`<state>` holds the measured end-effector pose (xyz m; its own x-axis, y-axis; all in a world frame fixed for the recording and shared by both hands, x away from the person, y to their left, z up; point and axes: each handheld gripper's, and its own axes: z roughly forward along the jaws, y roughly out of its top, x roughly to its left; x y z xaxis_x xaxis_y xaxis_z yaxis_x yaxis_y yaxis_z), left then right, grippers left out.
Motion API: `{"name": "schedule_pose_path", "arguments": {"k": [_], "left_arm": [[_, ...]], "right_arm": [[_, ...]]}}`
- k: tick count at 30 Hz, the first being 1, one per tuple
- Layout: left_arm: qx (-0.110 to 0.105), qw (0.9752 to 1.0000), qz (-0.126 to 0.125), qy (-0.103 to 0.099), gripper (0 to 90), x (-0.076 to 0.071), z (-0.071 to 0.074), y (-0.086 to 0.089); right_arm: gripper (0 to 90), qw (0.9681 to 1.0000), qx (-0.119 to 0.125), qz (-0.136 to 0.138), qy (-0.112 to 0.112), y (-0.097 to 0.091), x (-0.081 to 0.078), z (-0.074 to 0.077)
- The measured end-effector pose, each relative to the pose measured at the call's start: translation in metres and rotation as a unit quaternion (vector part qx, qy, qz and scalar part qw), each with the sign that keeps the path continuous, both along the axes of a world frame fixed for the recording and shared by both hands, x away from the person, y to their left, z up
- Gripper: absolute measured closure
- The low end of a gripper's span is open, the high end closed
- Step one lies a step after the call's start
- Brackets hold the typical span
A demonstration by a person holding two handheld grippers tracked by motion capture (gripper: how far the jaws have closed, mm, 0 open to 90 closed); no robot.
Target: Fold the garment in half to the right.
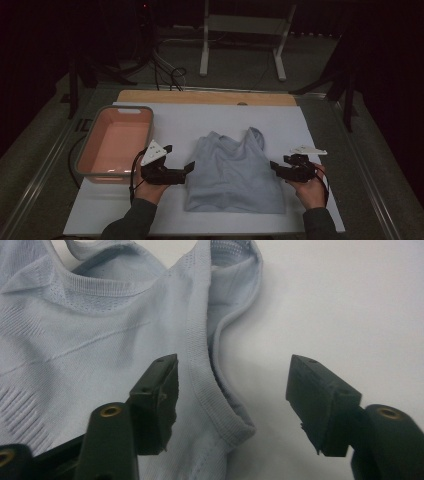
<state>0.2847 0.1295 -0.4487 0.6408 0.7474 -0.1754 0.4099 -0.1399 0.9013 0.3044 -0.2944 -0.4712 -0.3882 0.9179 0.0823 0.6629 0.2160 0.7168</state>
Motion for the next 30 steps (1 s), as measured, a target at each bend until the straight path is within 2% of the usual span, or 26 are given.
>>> {"name": "schedule_pose_path", "arguments": {"k": [7, 13, 17, 21, 22, 25, 30], "left_arm": [[-0.003, 1.0000, -0.004, 0.004, 1.9, 0.013, -0.004, -0.007], [0.018, 0.9998, -0.008, 0.008, 1.9, 0.025, -0.008, -0.018], [0.035, 0.9991, -0.013, 0.019, 2.0, 0.034, -0.012, -0.026], [0.037, 0.9989, -0.015, 0.024, 2.4, 0.039, -0.014, -0.030], [0.046, 0.9983, -0.016, 0.033, 2.4, 0.046, -0.016, -0.034], [0.055, 0.9972, -0.012, 0.049, 5.1, 0.056, -0.018, -0.040], [0.061, 0.9961, -0.011, 0.063, 8.3, 0.066, -0.021, -0.044]], "right_arm": [[42.2, 0.9999, -0.006, 0.012, 0.007, 0.004, 0.003, -0.004], [45.1, 0.9997, -0.008, 0.018, 0.011, 0.006, 0.005, -0.006], [47.1, 0.9996, -0.008, 0.021, 0.015, 0.007, 0.007, -0.008], [47.6, 0.9995, -0.010, 0.023, 0.017, 0.009, 0.007, -0.009], [47.6, 0.9995, -0.010, 0.023, 0.017, 0.009, 0.007, -0.009], [47.4, 0.9996, -0.005, 0.024, 0.014, 0.009, 0.006, -0.007], [45.7, 0.9996, -0.004, 0.025, 0.012, 0.009, 0.005, -0.006]]}}
